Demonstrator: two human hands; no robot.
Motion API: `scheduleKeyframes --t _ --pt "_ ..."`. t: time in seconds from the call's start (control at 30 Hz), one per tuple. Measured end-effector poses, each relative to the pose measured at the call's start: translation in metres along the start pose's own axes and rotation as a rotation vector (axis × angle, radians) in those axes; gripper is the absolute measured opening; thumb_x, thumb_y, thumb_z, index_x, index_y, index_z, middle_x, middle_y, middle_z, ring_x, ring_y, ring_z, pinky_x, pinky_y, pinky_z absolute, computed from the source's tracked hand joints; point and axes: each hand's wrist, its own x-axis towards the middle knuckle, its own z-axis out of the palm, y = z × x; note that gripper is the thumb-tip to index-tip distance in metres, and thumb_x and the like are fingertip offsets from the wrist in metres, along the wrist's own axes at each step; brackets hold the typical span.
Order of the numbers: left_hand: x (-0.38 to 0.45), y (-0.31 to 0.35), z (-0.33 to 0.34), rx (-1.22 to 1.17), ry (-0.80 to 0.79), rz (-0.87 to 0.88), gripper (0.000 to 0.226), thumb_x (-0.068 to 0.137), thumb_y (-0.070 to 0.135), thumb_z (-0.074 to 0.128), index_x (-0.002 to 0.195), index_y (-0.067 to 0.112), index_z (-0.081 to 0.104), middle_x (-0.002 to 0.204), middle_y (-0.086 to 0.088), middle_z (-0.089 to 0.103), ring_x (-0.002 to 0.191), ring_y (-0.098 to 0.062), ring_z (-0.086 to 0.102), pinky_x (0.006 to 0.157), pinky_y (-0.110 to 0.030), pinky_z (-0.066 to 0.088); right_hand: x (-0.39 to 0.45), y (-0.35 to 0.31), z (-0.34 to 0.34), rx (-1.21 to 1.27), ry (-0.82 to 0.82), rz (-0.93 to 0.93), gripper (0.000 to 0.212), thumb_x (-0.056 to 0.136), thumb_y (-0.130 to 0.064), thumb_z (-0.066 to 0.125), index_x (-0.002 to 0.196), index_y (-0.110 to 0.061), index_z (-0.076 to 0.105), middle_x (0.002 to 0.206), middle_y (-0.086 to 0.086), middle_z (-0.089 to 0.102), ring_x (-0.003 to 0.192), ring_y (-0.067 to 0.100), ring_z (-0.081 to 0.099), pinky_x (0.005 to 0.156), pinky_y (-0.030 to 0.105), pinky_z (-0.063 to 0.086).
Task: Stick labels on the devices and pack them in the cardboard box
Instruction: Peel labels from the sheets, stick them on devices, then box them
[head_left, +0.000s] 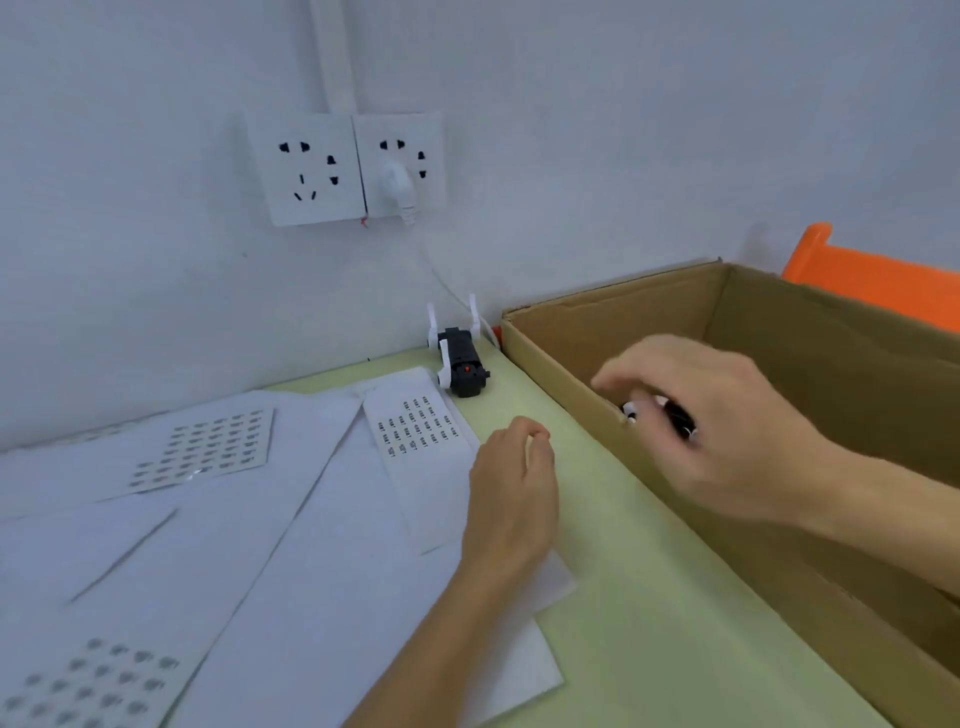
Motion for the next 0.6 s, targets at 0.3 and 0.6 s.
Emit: scheduleKeyframes --t 0.3,0.6 --pt "0.01 0.0 -0.037 -1.007 0.22 -0.324 0.025 0.096 0.01 0.049 0.078 0.007 0.066 0.093 -0.016 0.067 0.099 -0.026 0.063 0.09 -0.025 0.05 -0.045 -0.094 0.068 -0.056 -0.702 0.104 0.066 0.106 -0.047 0.022 0.16 -0.018 -0.004 0.168 -0.007 -0.001 0.153 0.011 0.0 0.121 0.023 0.004" --pt "-0.004 0.018 -0.07 -0.994 0.148 -0.233 0.022 0.093 0.001 0.049 0.077 0.002 0.065 0.091 -0.019 0.066 0.088 -0.037 0.073 0.075 -0.032 0.06 -0.039 -0.096 0.065 -0.132 -0.56 0.118 0.05 0.103 -0.046 0.026 0.149 -0.029 0.035 0.148 -0.017 0.042 0.134 0.005 0.039 0.108 0.021 0.032"
